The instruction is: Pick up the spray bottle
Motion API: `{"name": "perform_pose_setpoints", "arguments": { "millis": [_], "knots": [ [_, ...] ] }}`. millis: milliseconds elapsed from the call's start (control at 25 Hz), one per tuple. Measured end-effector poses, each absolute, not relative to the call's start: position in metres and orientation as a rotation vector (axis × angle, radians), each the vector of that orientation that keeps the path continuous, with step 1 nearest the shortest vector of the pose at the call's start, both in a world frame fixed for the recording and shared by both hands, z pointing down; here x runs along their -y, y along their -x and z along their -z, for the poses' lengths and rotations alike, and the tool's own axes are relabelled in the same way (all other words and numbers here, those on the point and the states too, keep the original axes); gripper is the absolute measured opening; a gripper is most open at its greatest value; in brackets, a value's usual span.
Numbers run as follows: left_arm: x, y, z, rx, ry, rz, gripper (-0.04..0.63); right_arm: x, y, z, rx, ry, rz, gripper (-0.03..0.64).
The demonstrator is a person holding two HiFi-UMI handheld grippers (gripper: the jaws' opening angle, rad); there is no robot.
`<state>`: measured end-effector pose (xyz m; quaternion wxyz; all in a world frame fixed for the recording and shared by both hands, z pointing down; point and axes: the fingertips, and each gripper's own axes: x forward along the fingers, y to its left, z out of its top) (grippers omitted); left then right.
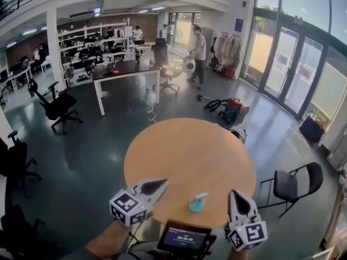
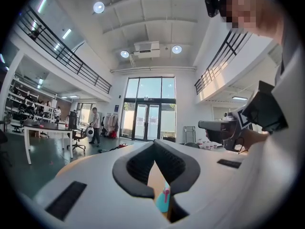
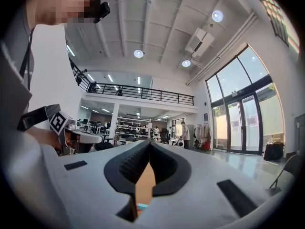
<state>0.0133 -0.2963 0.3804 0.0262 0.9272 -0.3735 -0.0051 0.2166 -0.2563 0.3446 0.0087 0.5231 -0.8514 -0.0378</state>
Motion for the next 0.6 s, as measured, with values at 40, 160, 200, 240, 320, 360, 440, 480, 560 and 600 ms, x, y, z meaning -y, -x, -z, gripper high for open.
{"name": "perform_pose_setpoints", "arguments": {
  "millis": [40,160,200,240,320,360,440,480,560,600],
  "knots": [
    [0.299,-0.017,-0.381,1.16,-2.864,0.019,0.0,0.26,-0.219,-0.346,2.668,-1.624,0.125,0.008],
    [0.309,-0.017,-0.386,1.159,-2.85,-0.008,0.0,0.274,-0.223,-0.349,2.658,-1.636,0.109,0.008],
    [0.313,-0.015,-0.387,1.155,-2.85,-0.016,0.0,0.279,-0.223,-0.35,2.647,-1.65,0.098,0.008],
    [0.316,-0.013,-0.387,1.153,-2.853,-0.014,0.0,0.283,-0.223,-0.351,2.634,-1.664,0.09,0.008],
    [0.325,-0.01,-0.385,1.161,-2.854,0.006,0.0,0.29,-0.227,-0.352,2.611,-1.7,0.08,0.008],
    [0.33,-0.008,-0.385,1.165,-2.848,0.008,0.0,0.294,-0.23,-0.352,2.594,-1.725,0.071,0.008],
    [0.337,-0.003,-0.387,1.151,-2.841,-0.008,0.0,0.299,-0.231,-0.353,2.577,-1.764,0.043,0.009],
    [0.339,0.0,-0.387,1.14,-2.846,-0.015,0.0,0.3,-0.229,-0.353,2.581,-1.773,0.032,0.01],
    [0.343,0.007,-0.388,1.122,-2.861,-0.018,0.0,0.302,-0.225,-0.355,2.577,-1.783,0.016,0.021],
    [0.345,0.008,-0.388,1.113,-2.865,-0.014,0.0,0.302,-0.224,-0.355,2.57,-1.787,0.011,0.021]
  ]
}}
